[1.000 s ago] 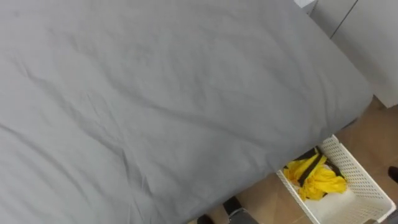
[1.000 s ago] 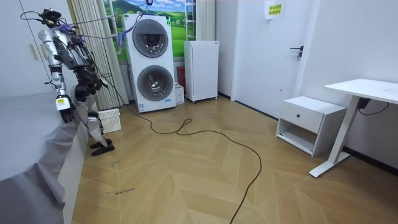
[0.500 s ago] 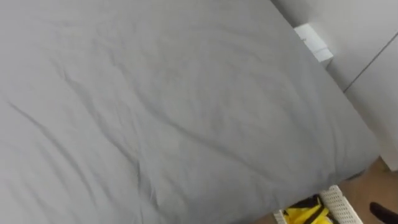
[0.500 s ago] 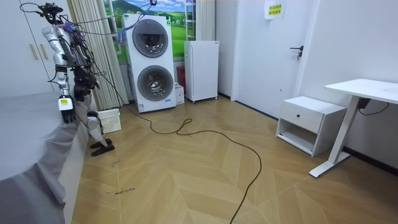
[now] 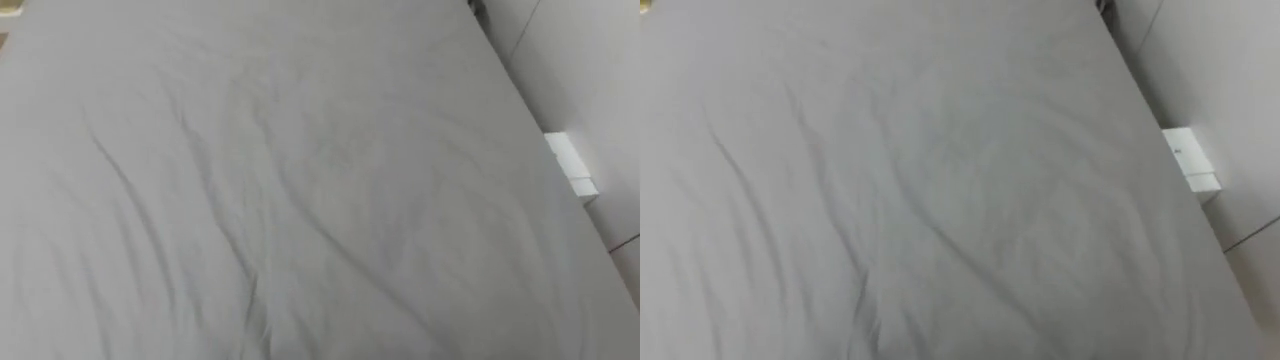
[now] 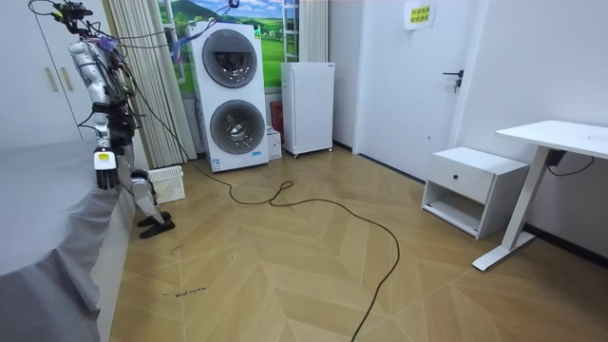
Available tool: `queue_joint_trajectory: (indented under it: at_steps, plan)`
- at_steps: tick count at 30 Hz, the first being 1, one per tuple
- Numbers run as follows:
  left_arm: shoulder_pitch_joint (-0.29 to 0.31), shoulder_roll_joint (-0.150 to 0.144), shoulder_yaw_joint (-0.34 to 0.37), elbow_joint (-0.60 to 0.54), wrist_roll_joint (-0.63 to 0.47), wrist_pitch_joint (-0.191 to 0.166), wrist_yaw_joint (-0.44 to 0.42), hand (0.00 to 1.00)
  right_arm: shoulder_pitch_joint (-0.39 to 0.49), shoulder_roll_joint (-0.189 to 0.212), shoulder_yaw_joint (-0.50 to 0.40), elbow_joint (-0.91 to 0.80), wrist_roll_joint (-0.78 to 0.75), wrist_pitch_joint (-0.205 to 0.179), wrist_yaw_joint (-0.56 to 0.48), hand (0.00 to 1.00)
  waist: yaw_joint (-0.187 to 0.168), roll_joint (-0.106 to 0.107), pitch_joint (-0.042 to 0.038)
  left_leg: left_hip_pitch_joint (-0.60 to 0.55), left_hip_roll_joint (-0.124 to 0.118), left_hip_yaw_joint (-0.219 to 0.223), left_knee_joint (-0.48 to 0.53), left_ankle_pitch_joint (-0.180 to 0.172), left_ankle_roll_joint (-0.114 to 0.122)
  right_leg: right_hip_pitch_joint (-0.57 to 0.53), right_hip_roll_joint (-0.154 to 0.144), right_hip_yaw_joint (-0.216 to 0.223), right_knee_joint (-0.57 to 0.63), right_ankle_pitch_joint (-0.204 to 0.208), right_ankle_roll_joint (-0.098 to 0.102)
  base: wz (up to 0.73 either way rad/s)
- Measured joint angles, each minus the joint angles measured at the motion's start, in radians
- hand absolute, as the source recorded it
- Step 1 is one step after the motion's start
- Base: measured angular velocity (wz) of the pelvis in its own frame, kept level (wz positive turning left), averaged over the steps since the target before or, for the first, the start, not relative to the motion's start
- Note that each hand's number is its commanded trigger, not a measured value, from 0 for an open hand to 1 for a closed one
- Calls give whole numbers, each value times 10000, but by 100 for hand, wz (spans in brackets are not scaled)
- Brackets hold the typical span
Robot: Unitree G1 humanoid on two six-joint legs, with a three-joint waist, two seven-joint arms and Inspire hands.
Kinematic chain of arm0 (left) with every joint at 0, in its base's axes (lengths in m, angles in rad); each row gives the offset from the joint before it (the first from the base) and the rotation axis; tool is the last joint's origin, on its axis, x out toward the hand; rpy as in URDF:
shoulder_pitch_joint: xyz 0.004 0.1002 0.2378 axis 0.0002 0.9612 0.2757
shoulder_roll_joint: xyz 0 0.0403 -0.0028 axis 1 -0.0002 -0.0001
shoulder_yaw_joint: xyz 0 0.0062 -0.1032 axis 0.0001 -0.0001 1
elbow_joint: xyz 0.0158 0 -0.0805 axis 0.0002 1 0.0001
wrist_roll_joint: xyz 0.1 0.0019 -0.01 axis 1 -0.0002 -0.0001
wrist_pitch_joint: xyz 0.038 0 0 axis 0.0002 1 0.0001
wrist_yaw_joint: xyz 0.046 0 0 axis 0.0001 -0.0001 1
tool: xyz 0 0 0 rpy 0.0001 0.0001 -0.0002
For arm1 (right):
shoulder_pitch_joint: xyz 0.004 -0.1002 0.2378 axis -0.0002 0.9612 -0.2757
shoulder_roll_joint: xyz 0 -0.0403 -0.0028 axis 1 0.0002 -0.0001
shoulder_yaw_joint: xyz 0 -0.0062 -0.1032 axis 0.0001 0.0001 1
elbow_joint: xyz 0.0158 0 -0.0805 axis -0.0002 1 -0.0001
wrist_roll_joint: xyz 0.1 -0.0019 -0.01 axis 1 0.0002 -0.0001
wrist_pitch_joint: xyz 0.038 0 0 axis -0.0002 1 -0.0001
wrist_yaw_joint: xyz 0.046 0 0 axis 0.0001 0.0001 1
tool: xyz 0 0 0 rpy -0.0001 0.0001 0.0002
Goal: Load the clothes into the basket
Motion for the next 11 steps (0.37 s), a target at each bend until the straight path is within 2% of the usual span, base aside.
queue_joint_trajectory:
  at_steps: [5,11]
  plan:
    - [-11,-192,246,-23,565,-35,127,0,261,-15,37,52,-544,86,86,0,63,-18,0,92,-106,-342,0,0,0,243,-53,-244,-166,-9,-3,15]
    - [-42,-350,299,-20,841,-269,252,0,205,-21,144,426,-1089,217,13,0,152,5,60,78,-113,-665,0,0,-1,295,-103,-505,-174,-34,11,11]
